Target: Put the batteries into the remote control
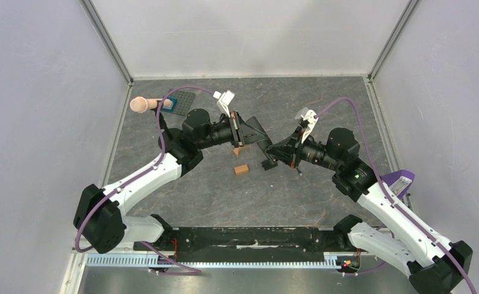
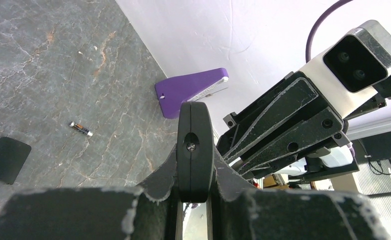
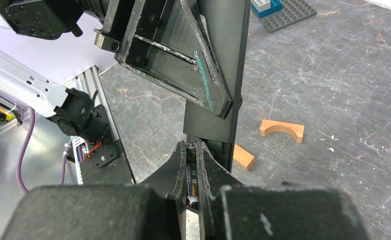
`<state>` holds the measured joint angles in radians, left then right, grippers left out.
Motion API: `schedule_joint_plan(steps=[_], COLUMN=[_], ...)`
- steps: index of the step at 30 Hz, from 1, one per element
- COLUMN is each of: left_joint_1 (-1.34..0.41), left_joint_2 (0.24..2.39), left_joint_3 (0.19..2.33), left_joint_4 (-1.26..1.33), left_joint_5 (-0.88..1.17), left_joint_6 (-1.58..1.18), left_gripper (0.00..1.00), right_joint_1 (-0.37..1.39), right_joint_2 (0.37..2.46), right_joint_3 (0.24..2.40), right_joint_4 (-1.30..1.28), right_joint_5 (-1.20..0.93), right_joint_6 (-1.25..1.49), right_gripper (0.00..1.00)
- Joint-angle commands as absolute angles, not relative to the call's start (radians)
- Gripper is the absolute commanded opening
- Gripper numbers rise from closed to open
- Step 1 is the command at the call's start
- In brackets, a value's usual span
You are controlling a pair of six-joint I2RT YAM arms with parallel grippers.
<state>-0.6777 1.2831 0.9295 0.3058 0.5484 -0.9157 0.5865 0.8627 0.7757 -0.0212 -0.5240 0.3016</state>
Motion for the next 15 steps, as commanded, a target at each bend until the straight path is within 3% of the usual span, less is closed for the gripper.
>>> schedule_joint_plan(steps=[1, 15], left_joint_1=[-0.68, -0.68], left_joint_2=[1.277, 1.278], left_joint_3=[0.946, 0.939], left_joint_4=[0.448, 0.454], left_joint_5=[0.555, 0.552], left_joint_6=[-0.992, -0.986], left_gripper=[0.02, 0.02], right_joint_1=[0.592, 0.591], right_joint_2=[0.874, 0.87], right_joint_3=[0.801, 0.838], right_joint_4=[-0.019, -0.008], right_joint_5=[-0.494, -0.486], right_joint_6=[0.33, 0.372], right_gripper=[0.08, 0.24])
